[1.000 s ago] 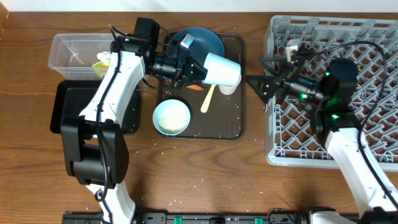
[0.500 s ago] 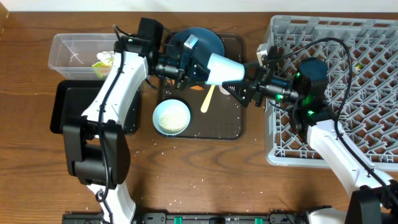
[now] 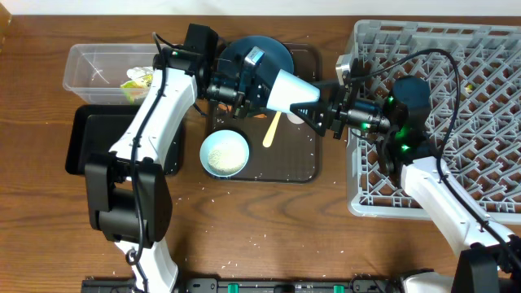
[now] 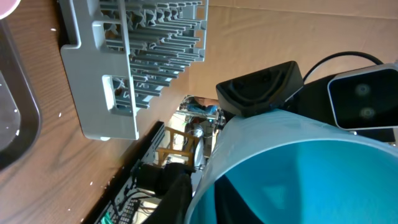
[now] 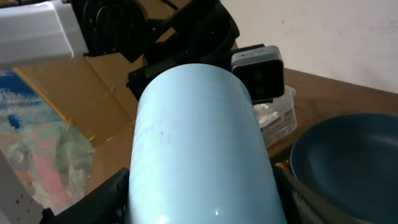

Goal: Sort waste into correct bins and load items into the dishwasher rack
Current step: 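Hand the light-blue cup from left gripper to right gripper, then place the light-blue cup upside down in the rack with right gripper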

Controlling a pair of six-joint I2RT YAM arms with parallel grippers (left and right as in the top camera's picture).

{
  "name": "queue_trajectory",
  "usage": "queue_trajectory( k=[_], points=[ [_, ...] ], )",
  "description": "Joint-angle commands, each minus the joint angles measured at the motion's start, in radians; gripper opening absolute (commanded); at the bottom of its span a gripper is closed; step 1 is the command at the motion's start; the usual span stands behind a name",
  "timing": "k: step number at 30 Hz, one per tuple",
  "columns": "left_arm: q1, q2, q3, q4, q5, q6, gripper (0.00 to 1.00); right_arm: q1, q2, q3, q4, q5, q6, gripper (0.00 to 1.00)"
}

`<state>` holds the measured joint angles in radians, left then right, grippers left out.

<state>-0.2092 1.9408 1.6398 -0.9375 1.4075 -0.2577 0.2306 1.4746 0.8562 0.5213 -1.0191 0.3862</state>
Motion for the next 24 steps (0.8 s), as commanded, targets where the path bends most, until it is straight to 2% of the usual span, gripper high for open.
queue_trajectory(
  k=[1,2,6,11,18,22,24],
  points=[
    [-0.008,-0.029,0.023,-0.003,0.021,0.016,0.17,-0.008,0.003,0.010,0.004,0.005,0.004,0.40],
    [-0.007,-0.028,0.023,0.001,0.017,0.016,0.23,-0.016,0.000,0.010,0.004,0.005,0.016,0.40],
    [-0.001,-0.028,0.023,0.005,-0.013,0.017,0.33,-0.071,-0.014,0.010,0.001,-0.002,0.095,0.37],
    [0.037,-0.028,0.023,0.024,-0.013,0.017,0.35,-0.183,-0.057,0.011,-0.042,-0.082,0.152,0.38],
    [0.124,-0.028,0.023,0.036,-0.027,0.017,0.36,-0.334,-0.161,0.011,-0.335,-0.068,0.099,0.37],
    [0.168,-0.028,0.023,0.034,-0.161,0.016,0.36,-0.390,-0.248,0.015,-0.476,0.016,0.080,0.37],
    [0.183,-0.028,0.023,0.034,-0.243,0.016,0.36,-0.407,-0.298,0.031,-0.603,0.111,0.034,0.37]
  ],
)
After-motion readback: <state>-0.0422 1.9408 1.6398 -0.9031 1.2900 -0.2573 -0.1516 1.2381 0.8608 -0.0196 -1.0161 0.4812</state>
